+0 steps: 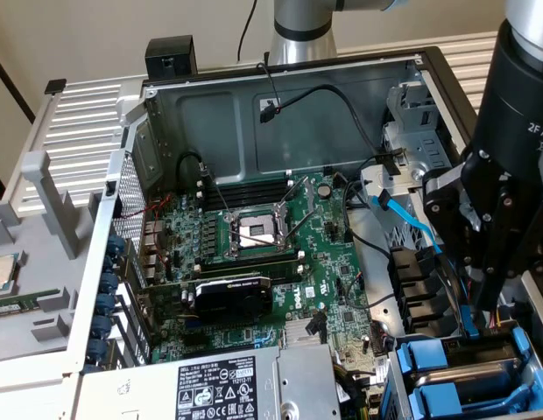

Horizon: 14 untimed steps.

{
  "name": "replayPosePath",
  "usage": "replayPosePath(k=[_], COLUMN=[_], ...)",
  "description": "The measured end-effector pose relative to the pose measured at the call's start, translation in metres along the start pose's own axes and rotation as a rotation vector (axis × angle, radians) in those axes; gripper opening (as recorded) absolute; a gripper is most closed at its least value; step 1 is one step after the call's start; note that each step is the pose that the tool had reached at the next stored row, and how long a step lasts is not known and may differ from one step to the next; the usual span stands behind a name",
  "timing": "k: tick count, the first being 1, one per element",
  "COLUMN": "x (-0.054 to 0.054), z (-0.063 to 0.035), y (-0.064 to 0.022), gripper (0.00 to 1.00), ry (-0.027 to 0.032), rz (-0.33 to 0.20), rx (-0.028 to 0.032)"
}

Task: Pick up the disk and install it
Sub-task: 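Insert the second disk wire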

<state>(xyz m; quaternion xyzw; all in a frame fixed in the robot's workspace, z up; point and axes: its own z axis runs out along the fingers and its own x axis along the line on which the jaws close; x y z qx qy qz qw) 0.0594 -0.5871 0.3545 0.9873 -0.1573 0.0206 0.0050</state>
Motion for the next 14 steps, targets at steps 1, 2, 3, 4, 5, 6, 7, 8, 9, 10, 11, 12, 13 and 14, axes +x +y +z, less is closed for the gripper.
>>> replayPosePath(k=[1,2,3,4,5,6,7,8,9,10,11,12,13,14], x=[0.0000,0.0001,0.0002,0.0002,0.0003,0.0003,0.0003,0.0003,0.0002,0.0002,0.0002,0.0002,0.0003,0.0003], z=[0.0000,0.0000,0.0001,0.0000,0.0000,0.0000,-0.0001,-0.0001,-0.0001,0.0000,0.0000,0.0000,0.0000,0.0000], y=[0.0000,0.0000,0.0000,-0.0001,-0.0001,-0.0001,-0.0001,-0.0001,-0.0001,-0.0001,-0.0001,-0.0001,-0.0001,-0.0001], gripper=[0.11,0.11,0.11,0.11,0.11,0.11,0.11,0.11,0.11,0.11,0.11,0.11,0.11,0.11], ry=[-0.0005,-0.0011,-0.0017,-0.0025,-0.0037,-0.0043,-0.0046,-0.0050,-0.0053,-0.0054,-0.0055,-0.0054,-0.0055,-0.0055], rz=[-0.005,-0.012,-0.017,-0.022,-0.026,-0.029,-0.029,-0.029,-0.029,-0.029,-0.029,-0.029,-0.029,-0.029], rx=[0.0027,0.0067,0.0117,0.0175,0.0244,0.0297,0.0326,0.0342,0.0353,0.0354,0.0355,0.0356,0.0355,0.0355])
